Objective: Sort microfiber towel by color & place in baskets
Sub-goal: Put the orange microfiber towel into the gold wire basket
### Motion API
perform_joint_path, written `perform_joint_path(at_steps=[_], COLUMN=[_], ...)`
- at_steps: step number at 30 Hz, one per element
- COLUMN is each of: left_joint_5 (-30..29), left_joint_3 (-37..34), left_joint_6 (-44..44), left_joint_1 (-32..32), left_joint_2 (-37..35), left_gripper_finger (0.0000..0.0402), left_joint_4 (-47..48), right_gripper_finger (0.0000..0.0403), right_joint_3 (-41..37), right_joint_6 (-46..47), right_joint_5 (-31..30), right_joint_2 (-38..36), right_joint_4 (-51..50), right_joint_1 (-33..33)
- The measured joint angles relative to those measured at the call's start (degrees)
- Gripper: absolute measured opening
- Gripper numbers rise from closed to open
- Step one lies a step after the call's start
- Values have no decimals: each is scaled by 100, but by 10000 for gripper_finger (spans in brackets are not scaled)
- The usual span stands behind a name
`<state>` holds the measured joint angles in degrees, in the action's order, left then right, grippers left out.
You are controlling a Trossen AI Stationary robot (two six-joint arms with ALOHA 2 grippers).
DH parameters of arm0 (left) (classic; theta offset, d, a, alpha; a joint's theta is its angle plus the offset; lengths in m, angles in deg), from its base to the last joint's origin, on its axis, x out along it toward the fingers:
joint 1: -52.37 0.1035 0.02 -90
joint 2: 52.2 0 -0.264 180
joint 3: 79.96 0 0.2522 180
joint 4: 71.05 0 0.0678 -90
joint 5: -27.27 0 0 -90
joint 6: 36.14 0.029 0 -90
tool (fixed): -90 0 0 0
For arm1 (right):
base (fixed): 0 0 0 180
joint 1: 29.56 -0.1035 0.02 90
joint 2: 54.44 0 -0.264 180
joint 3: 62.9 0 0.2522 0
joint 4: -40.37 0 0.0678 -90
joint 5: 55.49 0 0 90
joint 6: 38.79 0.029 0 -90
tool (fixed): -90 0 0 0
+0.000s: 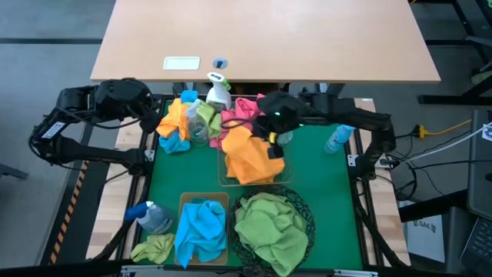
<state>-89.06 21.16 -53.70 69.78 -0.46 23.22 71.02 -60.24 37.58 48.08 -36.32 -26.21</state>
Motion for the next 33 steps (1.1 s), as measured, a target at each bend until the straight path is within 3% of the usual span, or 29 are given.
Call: perform_joint_path(at_steps=[13, 23, 28, 33], left_joint_5=[-59, -63, -63, -63], left_joint_3=[0, 0, 0, 0], left_joint_6=[9, 9, 9, 9], left_joint_1=[0, 0, 0, 0], left_joint_2=[0, 0, 0, 0], left_gripper_finger=[114, 114, 114, 114], left_joint_4=[0, 0, 0, 0], right_gripper_finger=[11, 18, 46, 102], right_joint_3=[0, -2, -2, -2], right_joint_6=[-7, 4, 8, -3], right_joint_5=[-6, -69, 63, -10], right_joint_2=[1105, 1294, 1294, 1294], right_joint_4=[-11, -15, -20, -20], right_joint_1=[392, 377, 377, 377])
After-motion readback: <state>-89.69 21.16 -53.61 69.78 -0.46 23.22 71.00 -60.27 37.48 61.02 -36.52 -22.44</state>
